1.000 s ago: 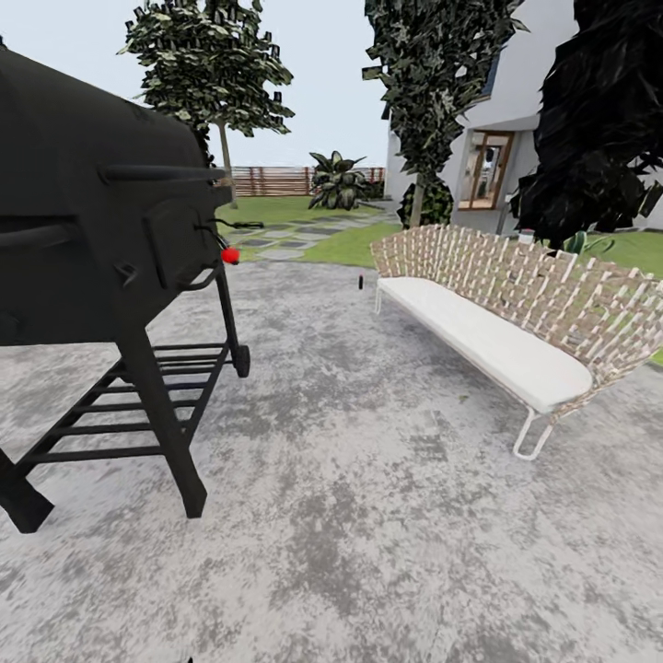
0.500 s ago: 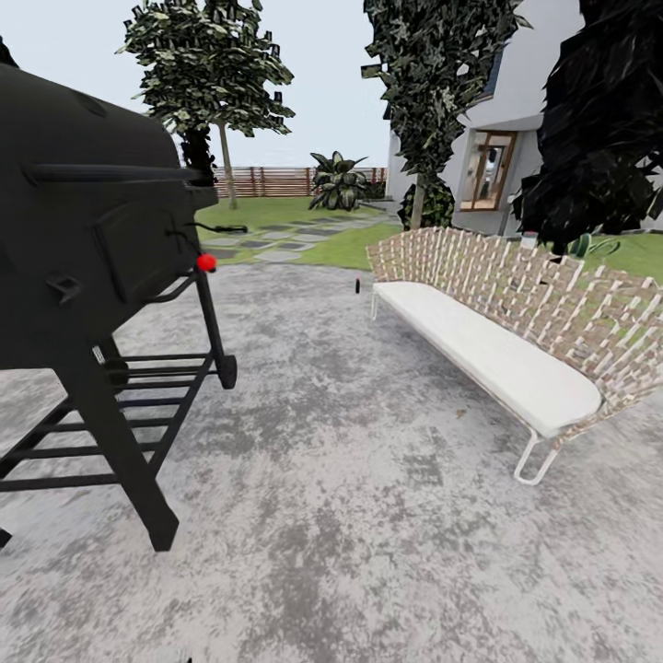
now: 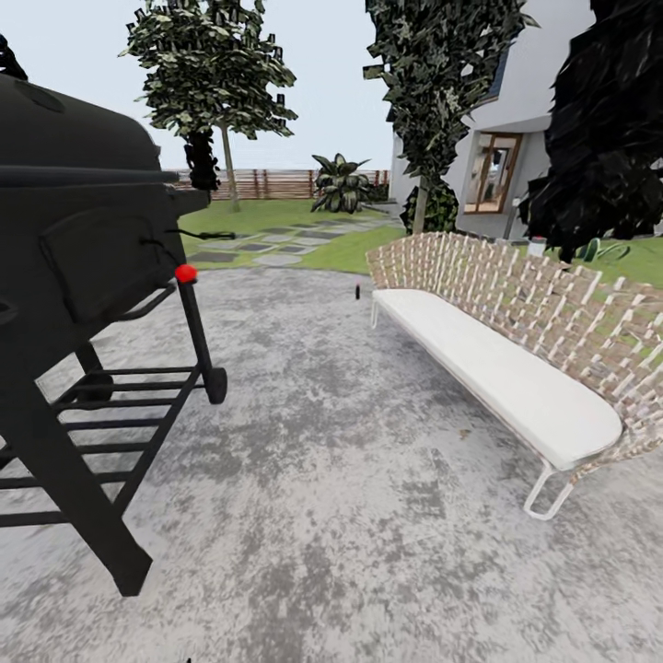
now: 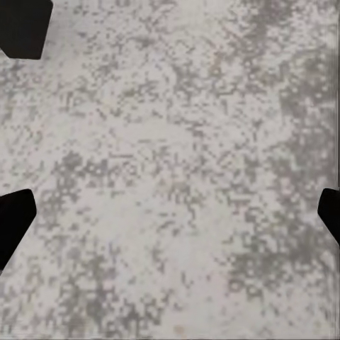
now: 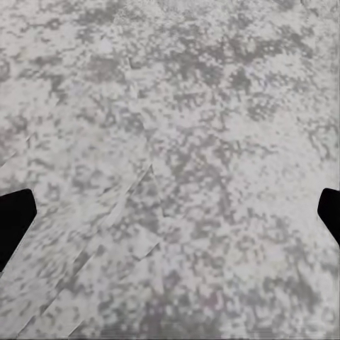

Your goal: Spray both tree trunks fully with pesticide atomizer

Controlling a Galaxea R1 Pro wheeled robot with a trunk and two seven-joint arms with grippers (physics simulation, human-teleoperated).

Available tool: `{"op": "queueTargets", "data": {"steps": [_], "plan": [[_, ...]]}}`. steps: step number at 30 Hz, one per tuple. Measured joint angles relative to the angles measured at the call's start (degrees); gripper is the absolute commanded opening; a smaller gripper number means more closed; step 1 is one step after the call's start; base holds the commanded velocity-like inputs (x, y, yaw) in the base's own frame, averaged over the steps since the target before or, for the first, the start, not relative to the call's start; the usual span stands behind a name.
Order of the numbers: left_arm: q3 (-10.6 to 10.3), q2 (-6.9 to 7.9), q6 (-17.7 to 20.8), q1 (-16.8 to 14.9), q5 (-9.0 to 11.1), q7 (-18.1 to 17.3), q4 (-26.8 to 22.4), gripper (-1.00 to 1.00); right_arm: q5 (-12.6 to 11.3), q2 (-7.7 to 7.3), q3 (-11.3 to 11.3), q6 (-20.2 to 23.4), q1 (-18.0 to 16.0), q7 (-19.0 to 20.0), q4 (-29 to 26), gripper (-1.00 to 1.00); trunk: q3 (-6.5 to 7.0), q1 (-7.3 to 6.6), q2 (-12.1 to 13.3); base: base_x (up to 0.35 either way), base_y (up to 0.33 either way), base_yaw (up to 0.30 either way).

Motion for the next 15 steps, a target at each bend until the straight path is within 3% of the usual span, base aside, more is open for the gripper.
{"op": "queueTargets", "data": {"steps": [15], "plan": [[0.04, 0.0, -0.05, 0.03, 0.04, 0.0, -0.01, 1.0, 0.0, 0.06, 0.01, -0.03, -0.01, -0.03, 0.04, 1.0, 1.07, 0.0, 0.0, 0.326, -0.112, 0.18]]}}
